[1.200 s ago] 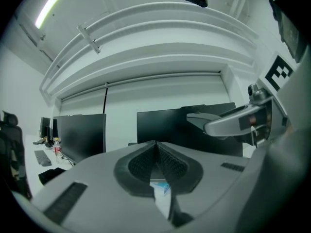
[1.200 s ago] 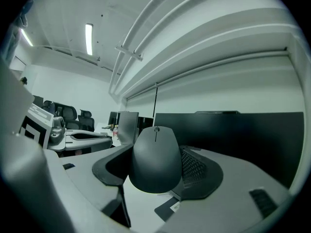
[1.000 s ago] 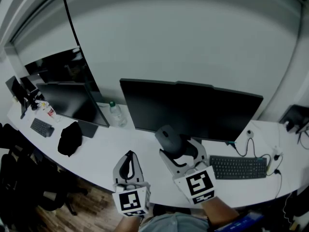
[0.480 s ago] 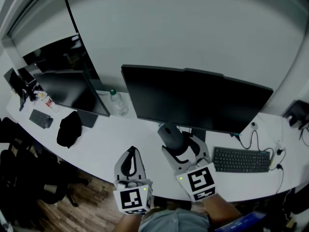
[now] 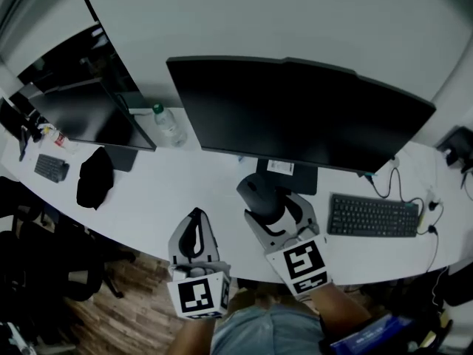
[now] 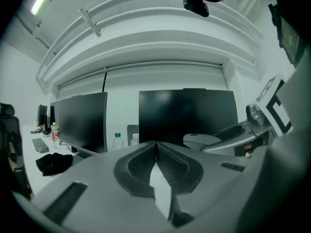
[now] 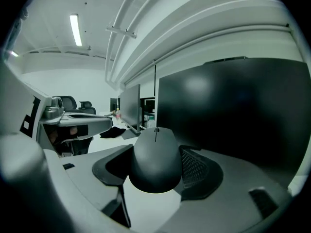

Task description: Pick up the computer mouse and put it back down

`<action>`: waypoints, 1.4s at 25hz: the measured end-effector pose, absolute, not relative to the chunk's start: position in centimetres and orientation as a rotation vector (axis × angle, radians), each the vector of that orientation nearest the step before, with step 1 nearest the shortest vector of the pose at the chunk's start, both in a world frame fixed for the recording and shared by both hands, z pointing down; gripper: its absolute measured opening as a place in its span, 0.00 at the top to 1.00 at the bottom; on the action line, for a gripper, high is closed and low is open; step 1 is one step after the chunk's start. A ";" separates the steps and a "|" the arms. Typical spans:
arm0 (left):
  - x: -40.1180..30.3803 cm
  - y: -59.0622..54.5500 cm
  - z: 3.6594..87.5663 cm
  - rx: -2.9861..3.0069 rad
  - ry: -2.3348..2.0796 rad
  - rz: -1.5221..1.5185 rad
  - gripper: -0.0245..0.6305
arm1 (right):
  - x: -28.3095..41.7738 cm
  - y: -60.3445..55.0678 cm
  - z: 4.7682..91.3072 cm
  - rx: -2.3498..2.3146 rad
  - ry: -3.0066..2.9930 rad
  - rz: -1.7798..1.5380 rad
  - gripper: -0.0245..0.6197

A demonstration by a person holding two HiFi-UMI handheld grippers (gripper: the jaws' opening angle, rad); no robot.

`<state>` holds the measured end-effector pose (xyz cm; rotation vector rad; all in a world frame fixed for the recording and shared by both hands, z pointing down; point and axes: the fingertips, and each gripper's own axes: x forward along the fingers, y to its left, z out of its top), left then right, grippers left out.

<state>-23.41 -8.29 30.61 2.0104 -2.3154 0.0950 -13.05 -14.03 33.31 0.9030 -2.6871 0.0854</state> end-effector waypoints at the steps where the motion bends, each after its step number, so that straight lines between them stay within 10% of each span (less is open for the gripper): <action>1: -23.4 -8.3 30.9 2.012 -2.308 0.106 0.95 | -13.0 -14.0 33.9 0.900 -2.675 0.095 0.49; 35: -25.6 -8.9 38.5 1.944 -2.141 0.323 0.95 | -14.4 -13.0 48.9 0.849 -2.446 0.361 0.49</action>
